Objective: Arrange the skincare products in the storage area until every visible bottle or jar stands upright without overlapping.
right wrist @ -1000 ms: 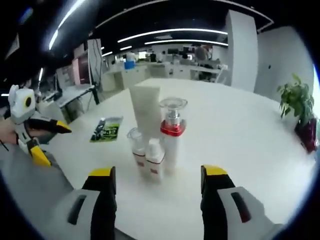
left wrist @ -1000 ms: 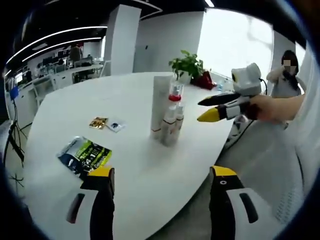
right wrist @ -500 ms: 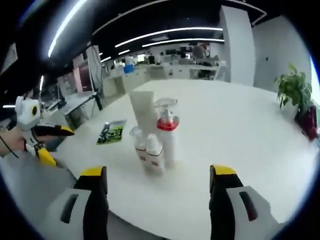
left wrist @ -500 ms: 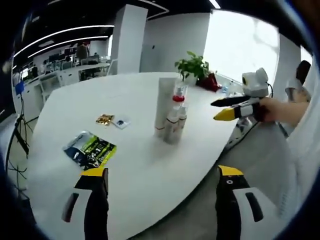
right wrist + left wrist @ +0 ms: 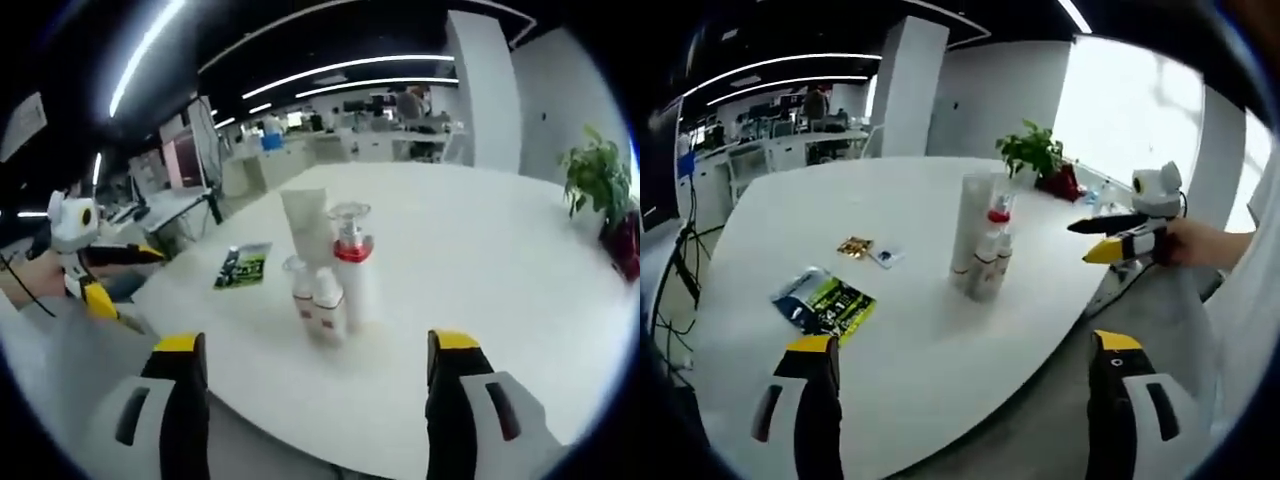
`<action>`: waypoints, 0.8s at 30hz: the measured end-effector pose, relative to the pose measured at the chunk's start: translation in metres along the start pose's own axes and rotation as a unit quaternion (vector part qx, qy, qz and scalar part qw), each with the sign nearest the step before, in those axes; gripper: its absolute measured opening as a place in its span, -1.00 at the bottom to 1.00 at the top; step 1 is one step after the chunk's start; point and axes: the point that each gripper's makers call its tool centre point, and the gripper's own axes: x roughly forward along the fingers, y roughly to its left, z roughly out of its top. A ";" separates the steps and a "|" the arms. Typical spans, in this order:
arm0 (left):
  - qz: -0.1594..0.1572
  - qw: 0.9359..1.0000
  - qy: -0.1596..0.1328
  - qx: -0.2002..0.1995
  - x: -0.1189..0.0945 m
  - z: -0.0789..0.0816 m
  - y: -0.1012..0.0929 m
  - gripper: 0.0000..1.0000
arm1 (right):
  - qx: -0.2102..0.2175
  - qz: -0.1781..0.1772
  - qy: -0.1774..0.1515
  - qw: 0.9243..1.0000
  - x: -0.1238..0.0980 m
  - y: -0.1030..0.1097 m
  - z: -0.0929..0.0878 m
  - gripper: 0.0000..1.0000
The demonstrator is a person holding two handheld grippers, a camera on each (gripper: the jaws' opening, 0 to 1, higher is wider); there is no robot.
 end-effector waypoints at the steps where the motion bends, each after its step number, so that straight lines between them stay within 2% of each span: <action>1: -0.001 1.000 0.001 0.001 0.000 0.000 0.000 0.97 | 0.000 0.009 -0.004 1.000 0.000 0.004 0.001 0.82; 5: -0.010 1.000 0.013 0.006 0.001 -0.005 -0.005 0.98 | -0.006 0.031 -0.009 0.999 -0.001 0.014 0.001 0.84; 8: -0.028 0.999 -0.009 -0.017 -0.001 0.002 -0.009 0.98 | -0.009 0.040 -0.011 0.999 0.000 0.019 0.000 0.83; 11: -0.018 0.999 -0.009 -0.027 -0.001 -0.001 -0.003 0.98 | -0.025 0.042 -0.001 0.999 0.003 0.021 -0.005 0.85; 13: -0.017 0.999 -0.011 -0.030 -0.001 0.000 0.003 0.98 | -0.027 0.050 -0.006 0.998 0.002 0.025 -0.001 0.90; 16: -0.015 0.999 -0.009 -0.027 0.000 -0.001 0.003 0.98 | -0.037 0.051 -0.010 0.998 0.001 0.026 0.001 0.93; 21: -0.016 1.000 -0.008 -0.021 0.000 -0.001 0.000 0.98 | -0.043 0.053 0.000 0.998 0.003 0.025 -0.002 0.93; 24: -0.010 1.000 -0.008 -0.006 0.000 -0.001 0.001 0.98 | -0.042 0.053 0.001 0.998 0.002 0.025 -0.003 0.93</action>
